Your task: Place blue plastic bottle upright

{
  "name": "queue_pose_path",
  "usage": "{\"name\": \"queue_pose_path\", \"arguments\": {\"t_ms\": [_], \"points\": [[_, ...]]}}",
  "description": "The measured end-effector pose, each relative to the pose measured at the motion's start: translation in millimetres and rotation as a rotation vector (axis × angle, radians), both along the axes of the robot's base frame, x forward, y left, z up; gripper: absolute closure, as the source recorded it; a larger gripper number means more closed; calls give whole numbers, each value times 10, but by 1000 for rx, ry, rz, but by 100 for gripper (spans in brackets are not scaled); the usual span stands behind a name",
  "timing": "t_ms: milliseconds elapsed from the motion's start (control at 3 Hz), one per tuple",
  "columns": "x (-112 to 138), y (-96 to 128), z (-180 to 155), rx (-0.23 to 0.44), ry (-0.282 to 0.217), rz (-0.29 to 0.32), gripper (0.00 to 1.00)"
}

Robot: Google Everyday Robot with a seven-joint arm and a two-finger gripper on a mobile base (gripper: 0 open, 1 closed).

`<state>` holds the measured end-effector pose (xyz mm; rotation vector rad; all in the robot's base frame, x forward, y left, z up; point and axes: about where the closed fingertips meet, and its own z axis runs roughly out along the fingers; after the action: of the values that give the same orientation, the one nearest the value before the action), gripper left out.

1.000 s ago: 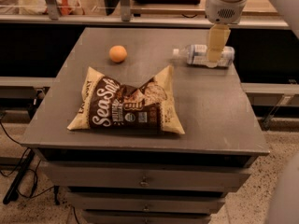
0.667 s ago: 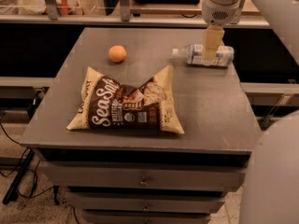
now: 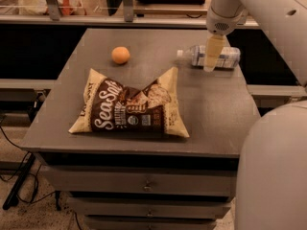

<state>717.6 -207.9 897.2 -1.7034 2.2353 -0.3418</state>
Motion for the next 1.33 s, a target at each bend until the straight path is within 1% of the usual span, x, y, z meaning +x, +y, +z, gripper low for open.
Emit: {"name": "queue_pose_path", "arguments": {"t_ms": [333, 667, 1000, 1333], "points": [[89, 0, -186, 20, 26, 6, 0], [123, -3, -346, 39, 55, 11, 0], [132, -7, -459, 58, 76, 15, 17], [140, -20, -518, 63, 88, 14, 41]]}}
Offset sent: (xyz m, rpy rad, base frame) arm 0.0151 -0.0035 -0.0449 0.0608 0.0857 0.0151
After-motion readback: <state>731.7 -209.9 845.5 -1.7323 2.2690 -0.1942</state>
